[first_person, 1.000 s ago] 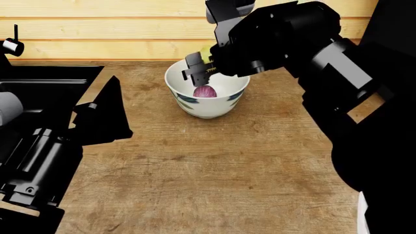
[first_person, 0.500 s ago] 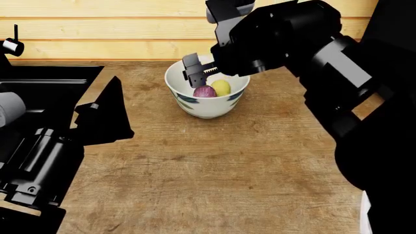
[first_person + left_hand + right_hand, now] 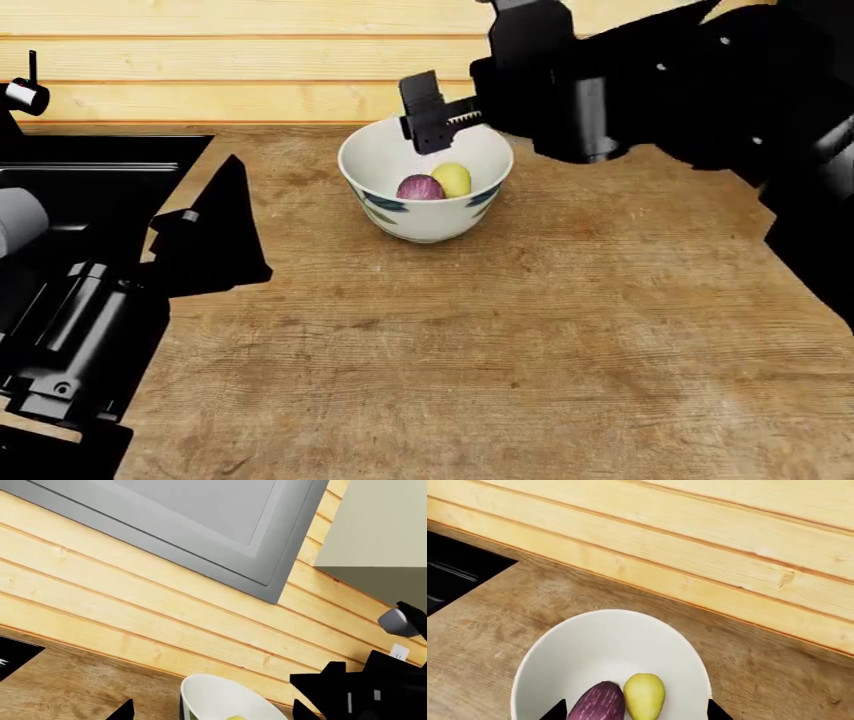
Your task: Pick the pears and eggplants from the sink and place them in one bowl. Place the corn in the other bowl. Then turn off the sink faucet.
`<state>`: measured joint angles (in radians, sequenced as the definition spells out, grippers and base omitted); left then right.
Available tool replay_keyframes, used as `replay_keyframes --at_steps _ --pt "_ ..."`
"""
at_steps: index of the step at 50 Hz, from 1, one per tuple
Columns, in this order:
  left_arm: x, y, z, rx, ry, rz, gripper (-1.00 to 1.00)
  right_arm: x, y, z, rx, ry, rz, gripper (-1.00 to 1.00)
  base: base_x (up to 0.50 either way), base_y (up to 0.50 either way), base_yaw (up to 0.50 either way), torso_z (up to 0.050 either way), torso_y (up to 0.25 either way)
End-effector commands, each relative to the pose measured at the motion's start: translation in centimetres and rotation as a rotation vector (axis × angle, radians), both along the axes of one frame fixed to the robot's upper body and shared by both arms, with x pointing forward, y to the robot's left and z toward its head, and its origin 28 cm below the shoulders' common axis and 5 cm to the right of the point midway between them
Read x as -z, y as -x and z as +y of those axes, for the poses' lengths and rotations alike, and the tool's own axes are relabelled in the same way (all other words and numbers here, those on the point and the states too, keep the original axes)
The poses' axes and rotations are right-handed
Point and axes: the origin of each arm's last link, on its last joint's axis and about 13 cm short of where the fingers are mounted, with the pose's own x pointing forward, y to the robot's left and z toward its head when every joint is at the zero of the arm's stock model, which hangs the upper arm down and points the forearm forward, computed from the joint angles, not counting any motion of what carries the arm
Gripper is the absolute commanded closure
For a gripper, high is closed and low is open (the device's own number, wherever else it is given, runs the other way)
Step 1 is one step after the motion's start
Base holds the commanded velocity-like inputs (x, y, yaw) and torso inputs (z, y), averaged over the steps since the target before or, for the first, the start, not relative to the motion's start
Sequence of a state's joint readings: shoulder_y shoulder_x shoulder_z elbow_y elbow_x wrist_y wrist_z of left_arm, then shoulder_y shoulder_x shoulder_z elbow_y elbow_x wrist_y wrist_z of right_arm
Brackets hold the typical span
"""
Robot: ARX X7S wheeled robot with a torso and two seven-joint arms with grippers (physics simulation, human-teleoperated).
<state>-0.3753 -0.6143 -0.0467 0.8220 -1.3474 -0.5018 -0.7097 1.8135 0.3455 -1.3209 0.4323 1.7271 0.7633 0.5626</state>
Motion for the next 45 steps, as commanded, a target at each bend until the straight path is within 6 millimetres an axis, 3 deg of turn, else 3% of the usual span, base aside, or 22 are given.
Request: replay_keyframes --at_steps 1,11,18,32,41,45 --pt "0.0 0.0 -0.1 -0.003 -0.004 0.001 -1.0 0.7 6.1 -1.7 0.014 -0.029 -0.172 -1.0 0.0 0.0 0.0 0.0 0.0" --pt "0.0 0.1 -0.3 -0.004 -0.014 -0.002 -1.0 5.2 11.3 -2.7 0.04 -0.077 -0.397 -1.0 -0.01 0.0 0.0 0.0 0.0" --pt "-0.1 0.5 -0.3 -0.001 -0.016 -0.012 -1.0 7.4 13.2 -3.4 0.076 -0.122 -0.515 -1.0 -0.47 0.0 0.0 0.0 0.0" --pt "-0.6 1.0 -0.1 -0.014 -0.035 -0.053 -1.0 12.3 15.3 -5.0 0.125 -0.204 -0.642 -1.0 -0.5 0.03 0.0 0.0 0.0" --pt "-0.4 1.1 -0.2 -0.045 -0.095 -0.104 -1.0 13.4 15.5 -4.6 0.135 -0.165 -0.641 -1.0 -0.08 0.5 0.0 0.0 0.0" --pt "-0.2 1.0 -0.1 -0.05 -0.127 -0.119 -1.0 12.9 16.0 -4.3 0.112 -0.188 -0.668 -1.0 0.0 0.5 0.0 0.0 0.0"
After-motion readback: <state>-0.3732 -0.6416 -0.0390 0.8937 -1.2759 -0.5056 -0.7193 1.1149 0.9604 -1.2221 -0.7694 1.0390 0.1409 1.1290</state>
